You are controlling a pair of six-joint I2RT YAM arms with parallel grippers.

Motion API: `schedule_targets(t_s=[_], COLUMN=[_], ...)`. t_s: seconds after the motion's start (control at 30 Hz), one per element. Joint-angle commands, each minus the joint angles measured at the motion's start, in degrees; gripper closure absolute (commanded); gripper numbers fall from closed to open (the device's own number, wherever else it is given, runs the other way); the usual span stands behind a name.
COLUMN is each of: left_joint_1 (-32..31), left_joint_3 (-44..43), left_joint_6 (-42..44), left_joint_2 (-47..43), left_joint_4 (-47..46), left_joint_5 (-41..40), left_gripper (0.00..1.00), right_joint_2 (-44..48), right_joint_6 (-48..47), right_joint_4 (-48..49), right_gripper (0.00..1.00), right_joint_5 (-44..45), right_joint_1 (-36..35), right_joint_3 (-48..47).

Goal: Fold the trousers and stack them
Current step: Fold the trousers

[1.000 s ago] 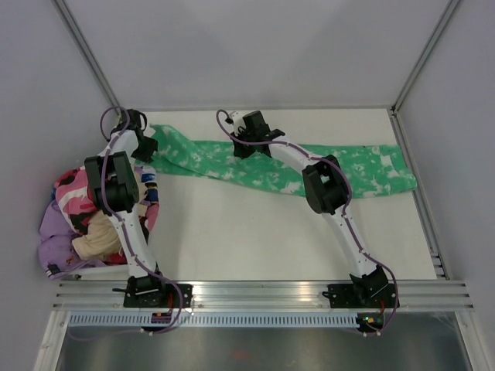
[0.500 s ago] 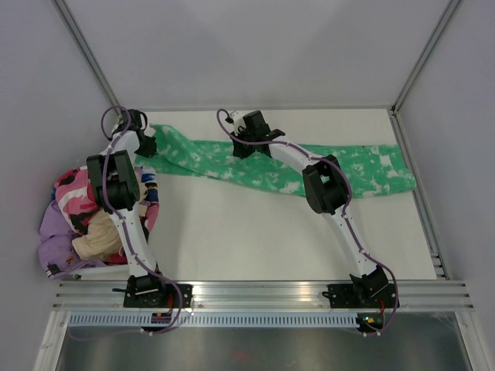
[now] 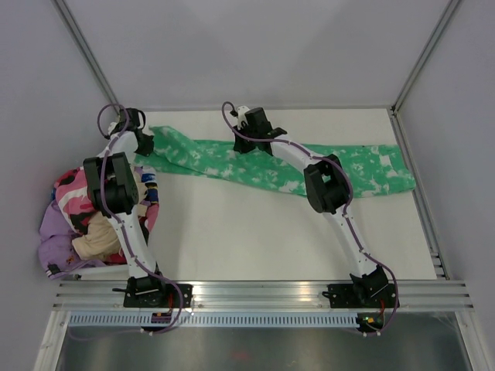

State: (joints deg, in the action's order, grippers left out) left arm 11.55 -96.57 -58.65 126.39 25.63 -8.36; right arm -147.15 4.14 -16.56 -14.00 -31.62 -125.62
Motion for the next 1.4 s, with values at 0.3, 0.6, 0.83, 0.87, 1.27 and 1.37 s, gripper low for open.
schedule_targets(t_s=[0.3, 0.6, 0.83, 0.87, 1.27, 1.37], left_joint_1=[0.3, 0.4, 0.5, 0.7, 0.9, -0.8], left_joint_3=[5.1, 10.4, 10.9, 10.8, 2.7, 1.5], left_joint_6=[-2.6, -2.3, -0.8, -0.3, 8.6, 11.8], left_joint_2=[-15.6, -14.2, -11.9, -11.8, -14.4, -15.2], left_joint_4=[3.3, 1.8, 0.9, 0.4, -8.6, -10.7], left_joint_5=[-10.6, -12.6, -12.9, -12.5, -0.6, 3.6], left_gripper=[0.98, 0.98, 0.87, 0.8, 0.31, 0.29], right_joint_2=[5.2, 2.9, 1.3, 1.4, 21.8, 26.5], right_joint_6=[4.9, 4.4, 4.7, 4.6, 6.5, 11.6], right_joint_4=[9.2, 9.6, 6.6, 5.5, -3.1, -7.0], right_gripper=[1.0, 0.97, 0.43, 0.34, 0.12, 0.13], right_joint_5=[5.6, 4.4, -0.3, -1.2, 5.4, 9.3], right_joint_1=[1.2, 1.4, 1.4, 1.4, 3.4, 7.3], right_joint_3=[-1.7, 0.2, -3.1, -4.3, 5.1, 13.0])
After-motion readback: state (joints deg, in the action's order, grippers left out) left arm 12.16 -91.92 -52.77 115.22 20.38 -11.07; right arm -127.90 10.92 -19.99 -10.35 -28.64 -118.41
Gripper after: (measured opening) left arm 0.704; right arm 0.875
